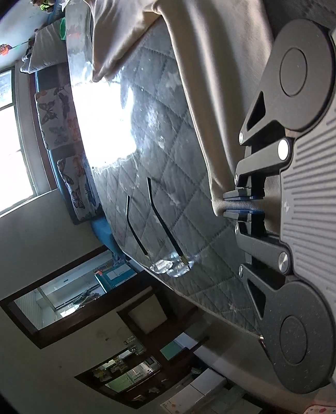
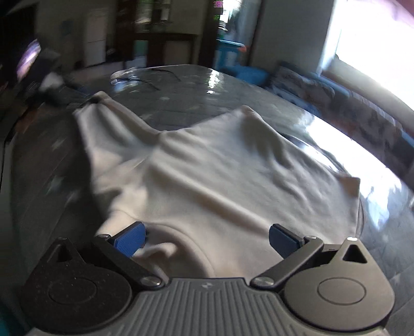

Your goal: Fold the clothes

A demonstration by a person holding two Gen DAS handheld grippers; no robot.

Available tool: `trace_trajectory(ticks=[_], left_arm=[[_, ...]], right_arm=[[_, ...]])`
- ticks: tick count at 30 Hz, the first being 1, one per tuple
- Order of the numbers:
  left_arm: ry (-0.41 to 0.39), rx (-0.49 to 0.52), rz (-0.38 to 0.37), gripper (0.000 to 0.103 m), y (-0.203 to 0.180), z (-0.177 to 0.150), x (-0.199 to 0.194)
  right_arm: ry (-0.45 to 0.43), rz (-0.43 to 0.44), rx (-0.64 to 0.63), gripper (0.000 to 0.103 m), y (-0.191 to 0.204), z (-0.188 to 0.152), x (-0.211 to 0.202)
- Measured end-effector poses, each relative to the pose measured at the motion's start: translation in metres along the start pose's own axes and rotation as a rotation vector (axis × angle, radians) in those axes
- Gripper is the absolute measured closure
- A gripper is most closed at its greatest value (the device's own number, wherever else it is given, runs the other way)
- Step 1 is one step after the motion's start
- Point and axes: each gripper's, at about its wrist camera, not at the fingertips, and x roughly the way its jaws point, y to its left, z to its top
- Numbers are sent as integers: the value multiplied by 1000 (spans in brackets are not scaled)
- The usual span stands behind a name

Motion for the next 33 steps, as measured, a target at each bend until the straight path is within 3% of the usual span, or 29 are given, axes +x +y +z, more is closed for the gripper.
trace_trajectory(ticks=[9,15,25,33], left_arm=[[3,1,32,85,3,-3,-1],[13,2,41,85,8,-12,-8],[42,21,59,90,8,-29,-26],[74,27,66,87,14,-29,-34]], right_arm=[[75,129,19,7,8,-16,-26],[116,199,36,7,14,-36,-39],[118,279,-55,4,19,-44,-54],[-3,325,95,5,-7,-16,-55]])
